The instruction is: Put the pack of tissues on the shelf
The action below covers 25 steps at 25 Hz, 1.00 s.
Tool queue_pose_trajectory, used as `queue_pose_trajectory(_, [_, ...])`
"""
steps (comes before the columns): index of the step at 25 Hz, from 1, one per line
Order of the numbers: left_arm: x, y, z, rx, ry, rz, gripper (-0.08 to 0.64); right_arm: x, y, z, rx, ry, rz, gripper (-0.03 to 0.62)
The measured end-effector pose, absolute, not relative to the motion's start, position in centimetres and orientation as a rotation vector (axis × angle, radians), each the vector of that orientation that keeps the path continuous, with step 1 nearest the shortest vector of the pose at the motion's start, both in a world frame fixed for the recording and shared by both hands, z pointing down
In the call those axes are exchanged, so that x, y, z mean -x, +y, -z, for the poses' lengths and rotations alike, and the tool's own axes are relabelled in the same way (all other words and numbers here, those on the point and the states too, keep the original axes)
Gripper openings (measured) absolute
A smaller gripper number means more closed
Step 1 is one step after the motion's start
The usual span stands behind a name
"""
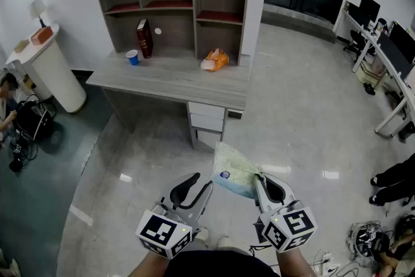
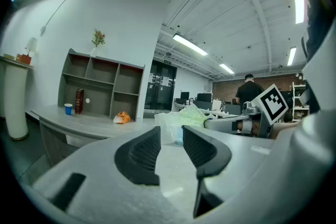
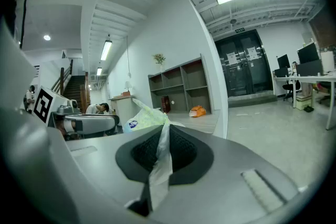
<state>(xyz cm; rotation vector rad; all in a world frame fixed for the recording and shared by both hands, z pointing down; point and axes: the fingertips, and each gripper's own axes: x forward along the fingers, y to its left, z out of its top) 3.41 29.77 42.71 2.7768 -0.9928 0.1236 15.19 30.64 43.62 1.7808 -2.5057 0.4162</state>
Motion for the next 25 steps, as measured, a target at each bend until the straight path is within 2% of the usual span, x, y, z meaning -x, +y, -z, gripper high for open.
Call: queue_pose_trajectory(25, [-5.5,33.4,-43.8,-2.755,-1.128,-0.183,0.123,-17.5,33.9,-45.0,-1.675,-2.583,-0.431,0.012])
